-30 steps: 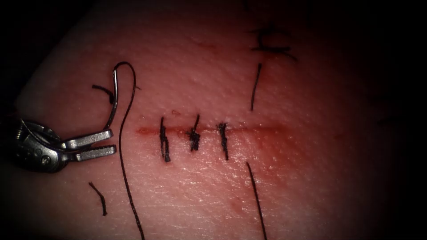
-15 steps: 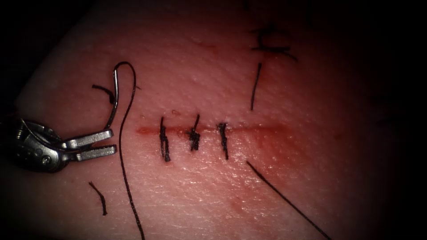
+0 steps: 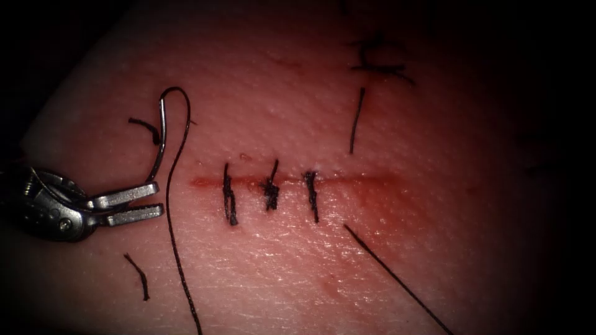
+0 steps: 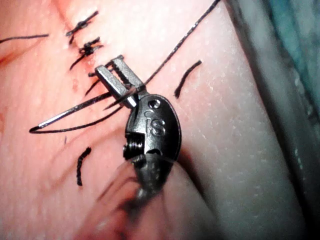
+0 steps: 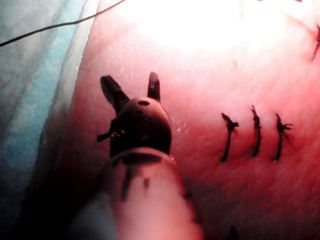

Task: Wound Closure
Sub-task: Grab the suture tail and pull it longer with the right gripper

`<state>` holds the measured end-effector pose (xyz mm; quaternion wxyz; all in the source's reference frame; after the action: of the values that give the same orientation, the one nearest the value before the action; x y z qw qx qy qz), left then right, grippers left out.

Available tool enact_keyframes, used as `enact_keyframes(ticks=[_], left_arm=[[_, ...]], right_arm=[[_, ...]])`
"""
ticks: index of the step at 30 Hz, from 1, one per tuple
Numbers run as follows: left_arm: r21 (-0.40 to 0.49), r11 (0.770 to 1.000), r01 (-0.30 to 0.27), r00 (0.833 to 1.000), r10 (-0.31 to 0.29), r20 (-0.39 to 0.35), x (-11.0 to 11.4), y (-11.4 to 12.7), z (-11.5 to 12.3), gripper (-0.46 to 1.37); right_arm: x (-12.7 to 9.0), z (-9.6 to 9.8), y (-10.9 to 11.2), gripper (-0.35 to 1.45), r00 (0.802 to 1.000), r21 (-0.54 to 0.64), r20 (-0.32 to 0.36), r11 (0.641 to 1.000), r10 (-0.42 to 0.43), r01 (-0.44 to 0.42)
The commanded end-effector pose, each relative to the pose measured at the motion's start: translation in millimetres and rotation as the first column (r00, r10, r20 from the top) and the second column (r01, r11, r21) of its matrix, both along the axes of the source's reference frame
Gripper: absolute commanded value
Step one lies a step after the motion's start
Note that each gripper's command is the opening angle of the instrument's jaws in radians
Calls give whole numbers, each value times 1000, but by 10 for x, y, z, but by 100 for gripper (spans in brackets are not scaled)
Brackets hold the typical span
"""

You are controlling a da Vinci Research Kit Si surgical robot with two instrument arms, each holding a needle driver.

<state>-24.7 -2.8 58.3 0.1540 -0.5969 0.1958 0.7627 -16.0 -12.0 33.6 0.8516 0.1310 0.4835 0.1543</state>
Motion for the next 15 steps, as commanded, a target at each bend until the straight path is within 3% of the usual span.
enact_keyframes(ticks=[1, 4, 5, 7, 8, 11, 15], left_arm=[[4, 1000, -11, 1000, 11, -2, -1, 0, 0, -35], [3, 1000, -10, 1000, 10, -3, -2, -1, 0, -35], [4, 1000, -12, 1000, 12, -4, -3, -1, 0, -35], [2, 1000, -13, 1000, 13, -3, -4, -1, 0, -35], [2, 1000, -13, 1000, 13, -3, -5, -2, 1, -35], [1, 1000, -21, 1000, 21, -4, -9, -3, 1, -35], [-2, 1000, -25, 1000, 25, -2, -17, -6, -1, -35]], right_arm=[[3, 3, 5, 121, 998, 22, 13, 997, 69, -69], [11, 13, 18, 120, 981, 88, 35, 977, 191, -193], [20, 20, 27, 118, 961, 139, 70, 951, 268, -275], [30, 27, 36, 116, 942, 161, 101, 929, 320, -333], [39, 32, 43, 114, 923, 177, 128, 907, 363, -381], [69, 46, 63, 112, 886, 235, 165, 855, 434, -463], [98, 58, 76, 112, 854, 305, 174, 798, 490, -520]])
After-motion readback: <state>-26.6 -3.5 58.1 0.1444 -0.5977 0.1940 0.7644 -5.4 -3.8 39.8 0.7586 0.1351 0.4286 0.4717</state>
